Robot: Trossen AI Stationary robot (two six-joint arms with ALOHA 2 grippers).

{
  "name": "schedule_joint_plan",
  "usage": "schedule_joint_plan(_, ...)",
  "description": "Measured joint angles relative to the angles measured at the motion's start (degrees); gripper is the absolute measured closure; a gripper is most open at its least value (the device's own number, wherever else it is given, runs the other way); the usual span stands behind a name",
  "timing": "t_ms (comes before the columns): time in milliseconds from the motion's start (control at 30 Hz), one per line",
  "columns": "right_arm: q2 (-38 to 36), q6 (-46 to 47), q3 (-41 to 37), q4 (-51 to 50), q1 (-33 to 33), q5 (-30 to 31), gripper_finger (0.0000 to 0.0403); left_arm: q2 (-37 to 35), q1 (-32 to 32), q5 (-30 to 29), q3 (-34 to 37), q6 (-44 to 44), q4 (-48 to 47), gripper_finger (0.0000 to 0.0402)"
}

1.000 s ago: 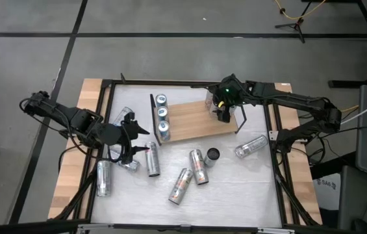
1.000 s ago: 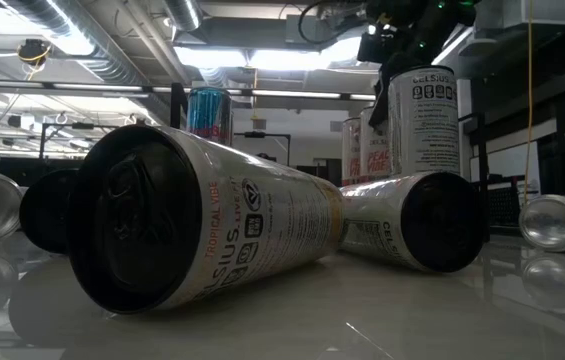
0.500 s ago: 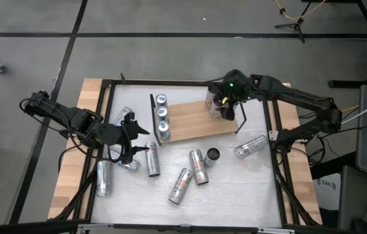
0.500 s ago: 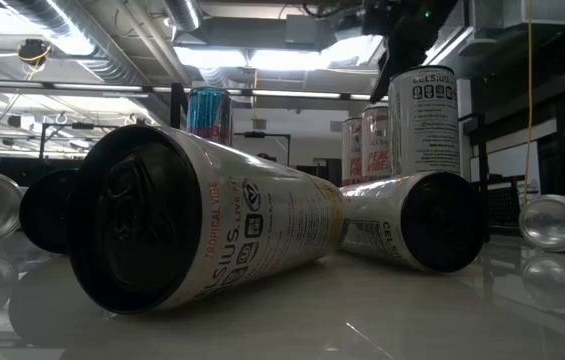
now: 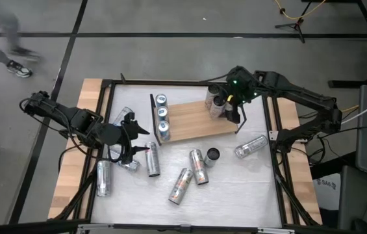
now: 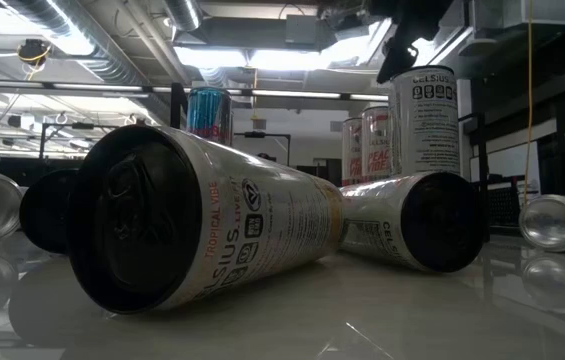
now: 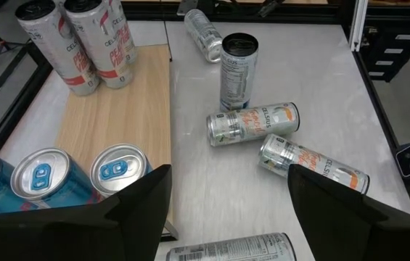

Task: Place canned beverage on shelf
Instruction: Put the white-yellow soda can on the shelf

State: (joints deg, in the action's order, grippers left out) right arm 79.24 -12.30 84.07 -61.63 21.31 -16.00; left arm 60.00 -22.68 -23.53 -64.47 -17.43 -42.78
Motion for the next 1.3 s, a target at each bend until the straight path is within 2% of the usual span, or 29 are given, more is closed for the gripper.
schedule_joint_plan(100,0.00,0.84,0.00,0.11,-1.66,-2.70,0.0054,0.00,0.00,0.00,0.00,0.00,0.00,0.0134)
schedule_joint_plan(333,0.00,2.32,0.00,1.14,-9.83,-1.55,0.0054,-0.01,0.00,0.00,0.00,0.00,0.00,0.0134)
schedule_joint_plan(533,0.00,8.13,0.00,3.47,-16.38,1.41,0.0054,-0.01,0.00,0.00,0.00,0.01,0.00,0.0134)
schedule_joint_plan(967,0.02,17.33,0.00,4.03,-27.67,1.41,0.0054,0.00,0.00,0.00,0.00,0.00,0.02,0.0134)
schedule_joint_plan(1100,0.02,20.49,0.00,0.89,-30.45,2.05,0.0054,0.00,0.00,0.00,0.00,0.00,0.00,0.0134)
schedule_joint_plan(1300,0.02,19.50,0.00,-9.03,-34.33,9.16,0.0054,0.00,-0.01,0.00,0.00,-0.32,0.00,0.0134)
